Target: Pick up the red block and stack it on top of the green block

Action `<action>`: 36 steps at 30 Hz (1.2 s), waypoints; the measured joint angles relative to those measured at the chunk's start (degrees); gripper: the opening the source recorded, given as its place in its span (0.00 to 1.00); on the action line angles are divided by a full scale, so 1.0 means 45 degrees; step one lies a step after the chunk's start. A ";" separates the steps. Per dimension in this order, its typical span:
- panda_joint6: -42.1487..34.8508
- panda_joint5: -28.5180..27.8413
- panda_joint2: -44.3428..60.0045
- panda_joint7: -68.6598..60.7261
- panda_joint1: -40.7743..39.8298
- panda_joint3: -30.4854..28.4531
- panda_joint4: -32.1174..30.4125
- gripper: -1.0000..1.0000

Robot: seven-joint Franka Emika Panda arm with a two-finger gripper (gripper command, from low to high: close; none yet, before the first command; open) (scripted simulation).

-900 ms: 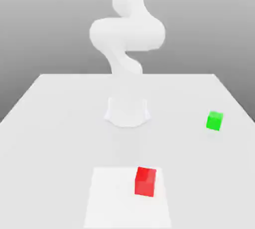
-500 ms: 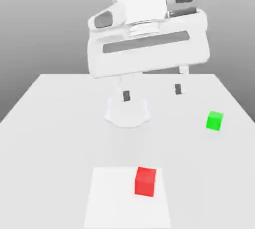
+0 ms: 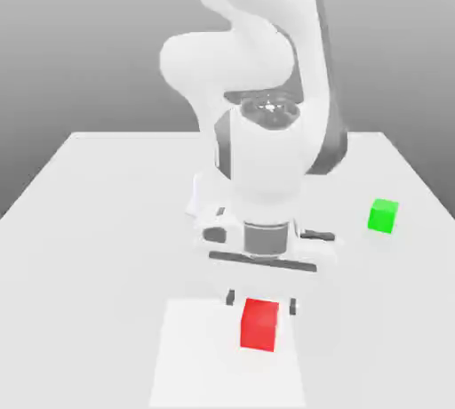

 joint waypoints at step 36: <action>-0.3093 0.4503 -0.4138 -0.3497 0.4082 0.2389 -0.0767 0.00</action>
